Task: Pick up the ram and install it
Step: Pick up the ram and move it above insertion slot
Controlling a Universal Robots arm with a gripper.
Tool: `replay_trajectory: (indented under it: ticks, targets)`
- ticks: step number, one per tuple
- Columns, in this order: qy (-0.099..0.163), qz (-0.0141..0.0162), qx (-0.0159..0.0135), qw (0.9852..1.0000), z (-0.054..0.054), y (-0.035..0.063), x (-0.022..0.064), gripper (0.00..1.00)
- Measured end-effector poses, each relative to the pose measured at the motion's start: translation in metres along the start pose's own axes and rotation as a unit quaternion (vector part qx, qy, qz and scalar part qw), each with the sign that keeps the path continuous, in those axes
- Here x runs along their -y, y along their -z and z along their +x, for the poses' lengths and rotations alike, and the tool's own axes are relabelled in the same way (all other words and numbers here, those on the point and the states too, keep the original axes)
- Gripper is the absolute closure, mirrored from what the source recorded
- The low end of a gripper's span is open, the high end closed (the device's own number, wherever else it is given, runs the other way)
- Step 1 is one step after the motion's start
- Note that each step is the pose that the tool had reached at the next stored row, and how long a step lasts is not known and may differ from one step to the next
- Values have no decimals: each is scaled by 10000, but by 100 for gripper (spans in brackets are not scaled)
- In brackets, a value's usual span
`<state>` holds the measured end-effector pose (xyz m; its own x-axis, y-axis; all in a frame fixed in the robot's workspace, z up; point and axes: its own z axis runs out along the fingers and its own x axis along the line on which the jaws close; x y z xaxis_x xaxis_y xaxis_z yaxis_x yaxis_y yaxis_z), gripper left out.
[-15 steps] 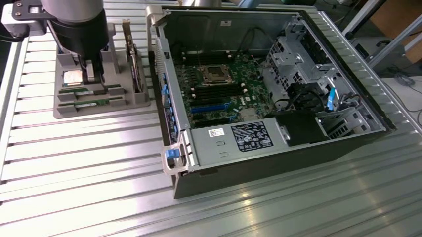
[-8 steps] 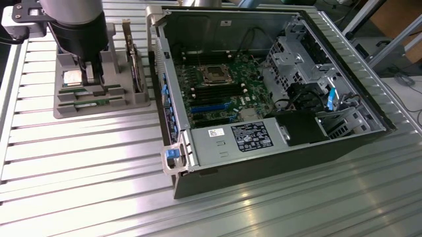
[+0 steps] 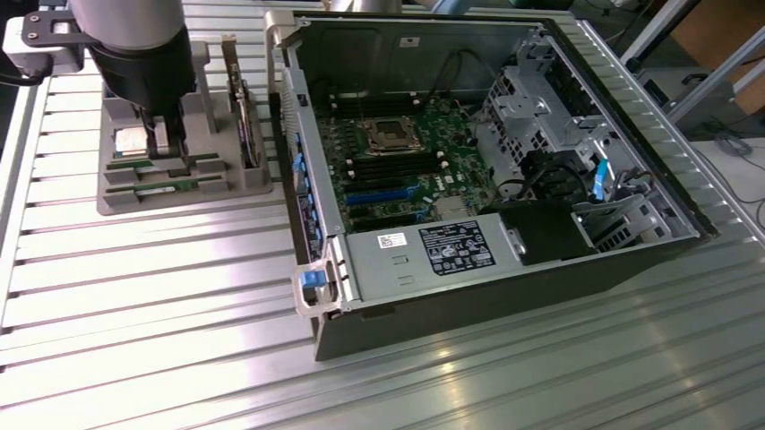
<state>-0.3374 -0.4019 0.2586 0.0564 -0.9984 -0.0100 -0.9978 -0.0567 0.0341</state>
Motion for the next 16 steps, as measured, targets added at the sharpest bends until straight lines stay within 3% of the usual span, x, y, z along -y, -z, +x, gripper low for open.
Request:
replay_trajectory:
  ticks: [11,16]
  targets:
    - [0,0,0,10000,-13,-95,-107,64]
    - [0,0,0,10000,-84,-165,-158,64]
